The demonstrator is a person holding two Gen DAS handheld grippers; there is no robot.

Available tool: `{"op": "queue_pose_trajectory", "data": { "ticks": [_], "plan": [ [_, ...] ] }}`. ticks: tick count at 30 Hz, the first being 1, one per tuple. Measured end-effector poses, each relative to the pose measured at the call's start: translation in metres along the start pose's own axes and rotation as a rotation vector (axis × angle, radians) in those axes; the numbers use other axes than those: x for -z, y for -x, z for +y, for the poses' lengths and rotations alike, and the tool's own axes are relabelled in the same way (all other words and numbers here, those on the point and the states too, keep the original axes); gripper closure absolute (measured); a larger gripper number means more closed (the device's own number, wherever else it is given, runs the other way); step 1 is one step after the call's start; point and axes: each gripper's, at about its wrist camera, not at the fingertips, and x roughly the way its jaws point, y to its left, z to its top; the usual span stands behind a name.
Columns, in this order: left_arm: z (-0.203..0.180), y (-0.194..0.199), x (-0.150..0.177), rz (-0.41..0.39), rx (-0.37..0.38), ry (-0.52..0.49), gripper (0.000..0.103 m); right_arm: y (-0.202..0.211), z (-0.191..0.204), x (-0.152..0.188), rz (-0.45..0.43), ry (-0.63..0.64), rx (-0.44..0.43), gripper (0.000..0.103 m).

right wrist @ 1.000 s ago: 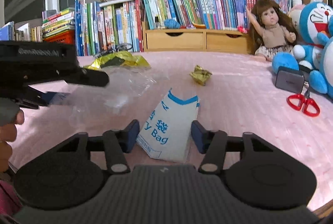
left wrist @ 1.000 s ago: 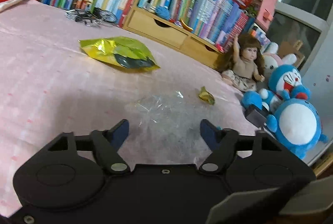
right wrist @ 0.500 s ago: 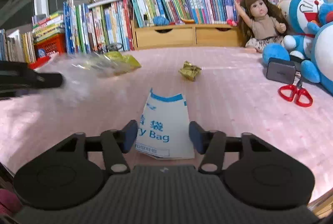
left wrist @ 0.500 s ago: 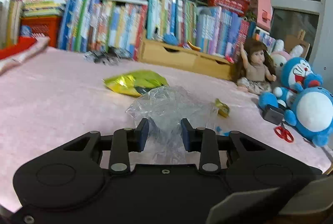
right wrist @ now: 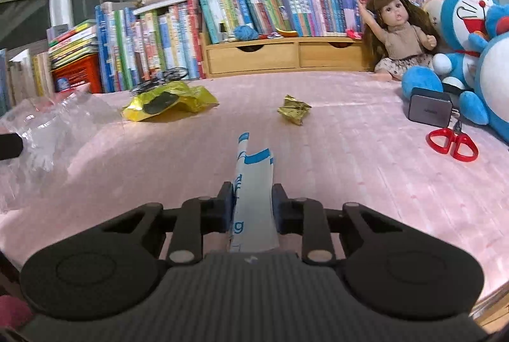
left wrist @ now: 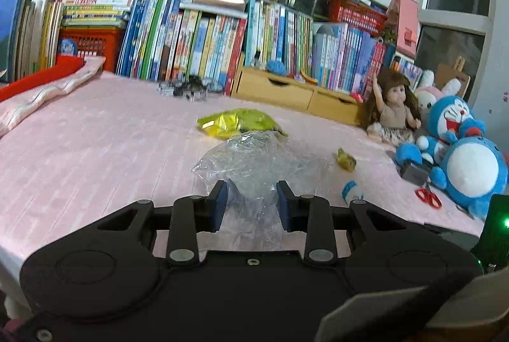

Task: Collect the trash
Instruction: 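Lower the plastic wrap and white bag past the table edge into the bin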

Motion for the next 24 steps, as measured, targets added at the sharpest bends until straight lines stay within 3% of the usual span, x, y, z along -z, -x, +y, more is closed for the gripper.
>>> {"op": "queue_pose_trajectory", "data": {
  "ticks": [6,14,24],
  "plan": [
    [0.007,0.032,0.013,0.081,-0.019,-0.053,0.072,0.042,0.011,0.006,-0.009,0.028,-0.093,0.074],
    [0.009,0.07,0.047,0.209,0.021,-0.075,0.072,0.096,0.025,0.032,0.077,0.078,-0.244,0.074],
    [0.003,0.079,0.1,0.389,0.05,-0.117,0.075,0.11,0.04,0.085,0.328,0.083,-0.327,0.074]
  ]
}}
